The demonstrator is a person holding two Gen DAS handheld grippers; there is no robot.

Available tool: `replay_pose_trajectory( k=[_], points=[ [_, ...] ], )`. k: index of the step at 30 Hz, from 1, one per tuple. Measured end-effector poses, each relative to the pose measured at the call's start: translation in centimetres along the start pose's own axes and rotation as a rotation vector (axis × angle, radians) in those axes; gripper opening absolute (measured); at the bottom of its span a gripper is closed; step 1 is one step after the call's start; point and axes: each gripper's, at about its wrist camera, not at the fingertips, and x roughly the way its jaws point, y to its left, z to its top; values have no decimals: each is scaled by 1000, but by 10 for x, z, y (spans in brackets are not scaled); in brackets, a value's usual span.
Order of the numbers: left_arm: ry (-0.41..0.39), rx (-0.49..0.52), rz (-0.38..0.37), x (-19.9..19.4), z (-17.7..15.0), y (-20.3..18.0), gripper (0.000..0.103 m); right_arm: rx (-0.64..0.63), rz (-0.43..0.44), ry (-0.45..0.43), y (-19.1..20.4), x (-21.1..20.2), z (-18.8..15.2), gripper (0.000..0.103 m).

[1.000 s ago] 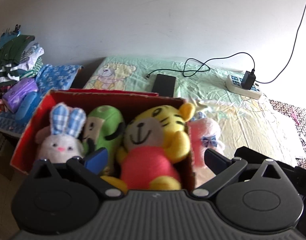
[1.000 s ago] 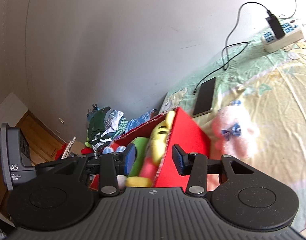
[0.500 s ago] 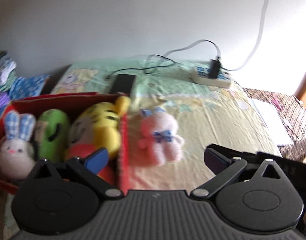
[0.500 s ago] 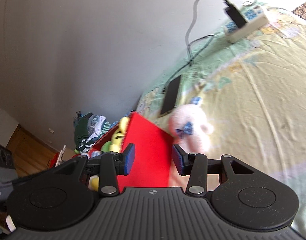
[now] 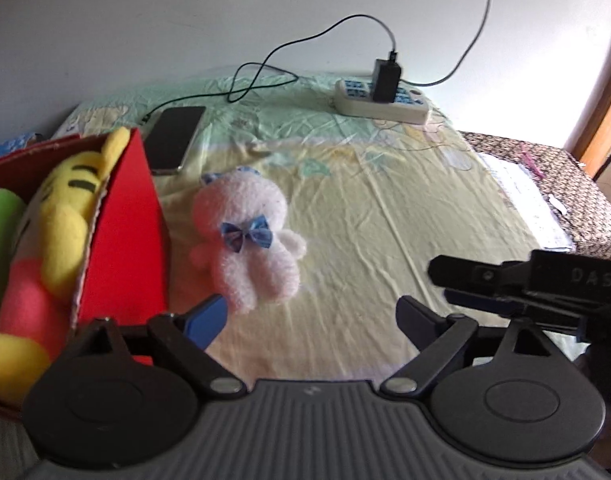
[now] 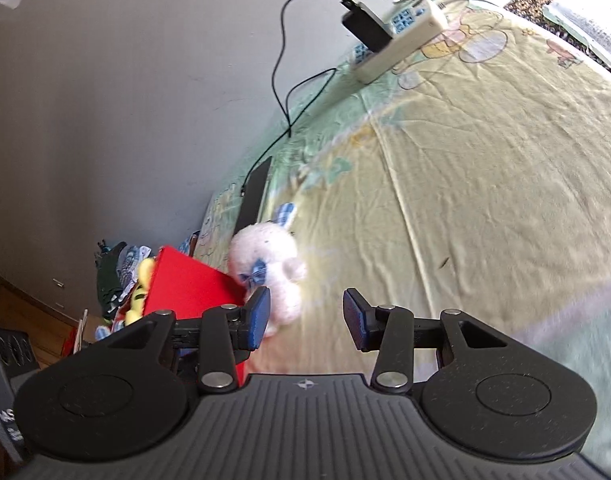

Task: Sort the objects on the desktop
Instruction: 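Move both grippers to the pink bunny plush with blue bow, then close both grippers on the pink bunny plush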

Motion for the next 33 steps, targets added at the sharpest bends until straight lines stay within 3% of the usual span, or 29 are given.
replay_pose_trajectory(
  k=[5, 12, 21, 30, 33],
  points=[
    [24, -9, 27, 23, 1, 7, 92, -7, 15, 55, -4, 25, 8, 45],
    [44, 54, 79, 48, -2, 2, 94, -24, 73, 156, -3, 66, 14, 45],
    [66, 86, 62, 67, 3, 5, 96, -19, 159, 261, -3, 106, 16, 46],
    [92, 98, 67, 83, 8, 11, 91, -47, 171, 279, 1, 125, 18, 48],
    [101, 114, 86, 87, 6, 11, 89, -70, 206, 308, 8, 130, 17, 43]
  ],
)
